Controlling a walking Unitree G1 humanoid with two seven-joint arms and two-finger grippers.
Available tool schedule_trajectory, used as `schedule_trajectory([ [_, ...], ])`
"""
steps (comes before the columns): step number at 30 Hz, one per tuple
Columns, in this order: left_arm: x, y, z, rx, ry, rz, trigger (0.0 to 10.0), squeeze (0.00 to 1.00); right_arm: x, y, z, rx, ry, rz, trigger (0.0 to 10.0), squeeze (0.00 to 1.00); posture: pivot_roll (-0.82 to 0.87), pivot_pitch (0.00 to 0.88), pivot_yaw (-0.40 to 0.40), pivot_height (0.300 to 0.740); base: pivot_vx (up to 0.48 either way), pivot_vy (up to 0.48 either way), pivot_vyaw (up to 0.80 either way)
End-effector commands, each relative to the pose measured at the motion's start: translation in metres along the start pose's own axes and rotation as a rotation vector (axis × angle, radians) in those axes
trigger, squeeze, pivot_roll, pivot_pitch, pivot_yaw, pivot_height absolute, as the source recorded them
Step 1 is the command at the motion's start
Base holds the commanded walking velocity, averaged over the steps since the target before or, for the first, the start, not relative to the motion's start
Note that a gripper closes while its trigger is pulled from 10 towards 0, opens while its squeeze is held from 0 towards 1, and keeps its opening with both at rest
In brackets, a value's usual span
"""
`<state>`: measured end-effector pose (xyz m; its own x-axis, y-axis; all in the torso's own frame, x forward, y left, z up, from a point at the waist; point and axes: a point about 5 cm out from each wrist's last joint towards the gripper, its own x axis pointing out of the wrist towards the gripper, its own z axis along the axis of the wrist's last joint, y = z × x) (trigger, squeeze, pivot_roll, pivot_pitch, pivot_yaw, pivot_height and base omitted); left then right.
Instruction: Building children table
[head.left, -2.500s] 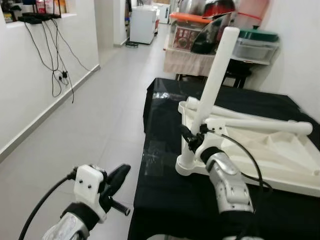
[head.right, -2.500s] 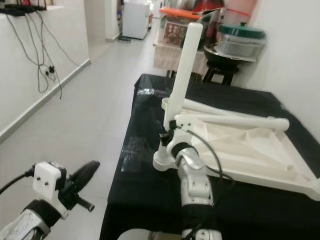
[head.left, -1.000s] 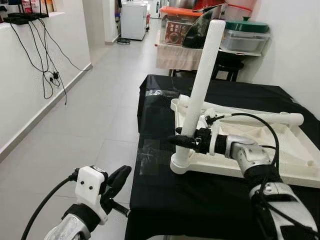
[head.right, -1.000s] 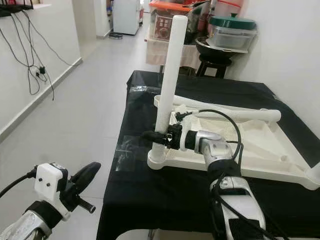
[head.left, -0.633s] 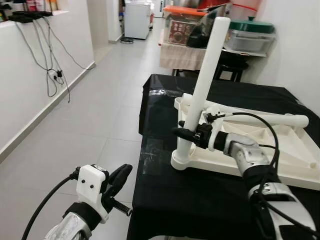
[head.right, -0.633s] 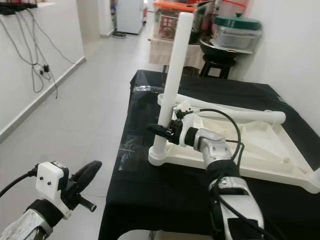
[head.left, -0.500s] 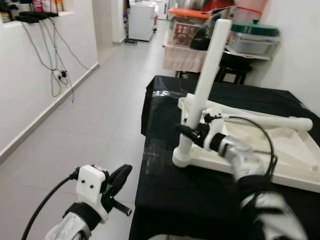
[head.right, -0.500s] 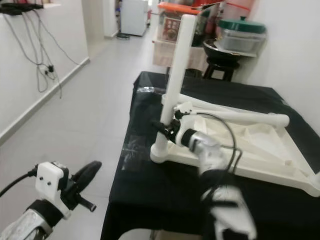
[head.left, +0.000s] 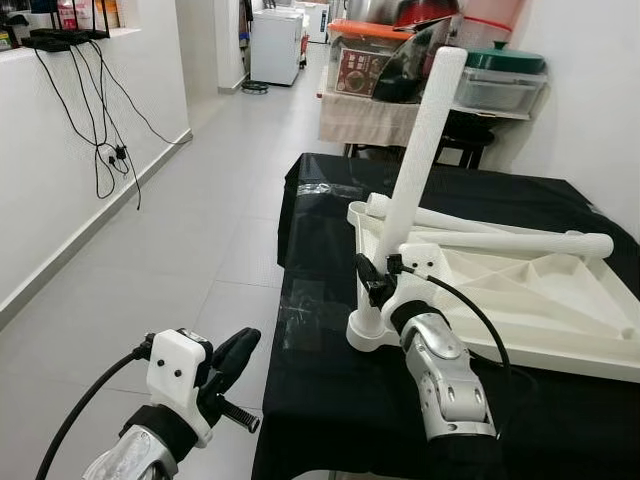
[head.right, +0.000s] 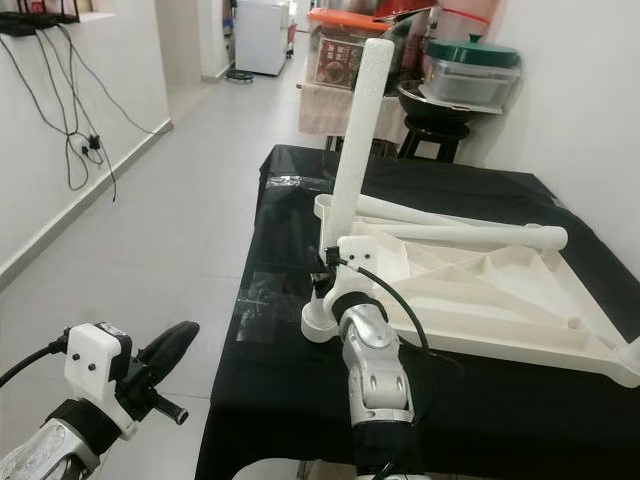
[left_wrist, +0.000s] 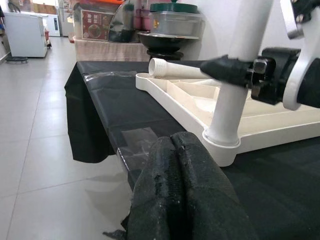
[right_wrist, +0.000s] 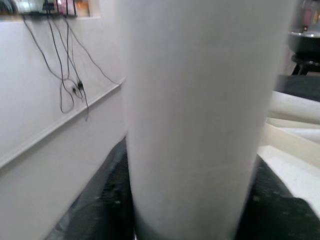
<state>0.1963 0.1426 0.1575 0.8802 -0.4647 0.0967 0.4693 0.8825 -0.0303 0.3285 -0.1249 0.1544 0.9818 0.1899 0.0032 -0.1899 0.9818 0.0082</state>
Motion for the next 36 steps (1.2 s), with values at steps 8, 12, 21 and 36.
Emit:
schedule_trajectory([
  [8,0.001,0.0,-0.003,-0.004,0.01,-0.005,10.0,0.0,-0.004,0.018,0.003,0.088,0.092,0.58,10.0,0.0,0.04,0.0,-0.112,0.74,0.0,0.0,0.0],
  [12,0.002,0.0,-0.003,-0.004,0.009,-0.005,10.0,0.0,0.002,0.007,0.004,0.056,0.109,0.631,10.0,0.0,0.04,0.0,-0.112,0.74,0.0,0.0,0.0],
  [21,0.002,-0.002,-0.005,-0.006,0.013,-0.006,10.0,0.0,0.03,-0.038,0.018,0.078,0.229,0.835,10.0,0.0,0.06,0.0,-0.114,0.74,0.0,0.0,0.0],
  [36,0.0,-0.004,-0.006,-0.009,0.017,-0.008,10.0,0.0,0.036,-0.058,0.027,0.147,0.199,0.828,0.0,0.0,0.06,0.0,-0.111,0.74,0.0,0.0,0.0],
])
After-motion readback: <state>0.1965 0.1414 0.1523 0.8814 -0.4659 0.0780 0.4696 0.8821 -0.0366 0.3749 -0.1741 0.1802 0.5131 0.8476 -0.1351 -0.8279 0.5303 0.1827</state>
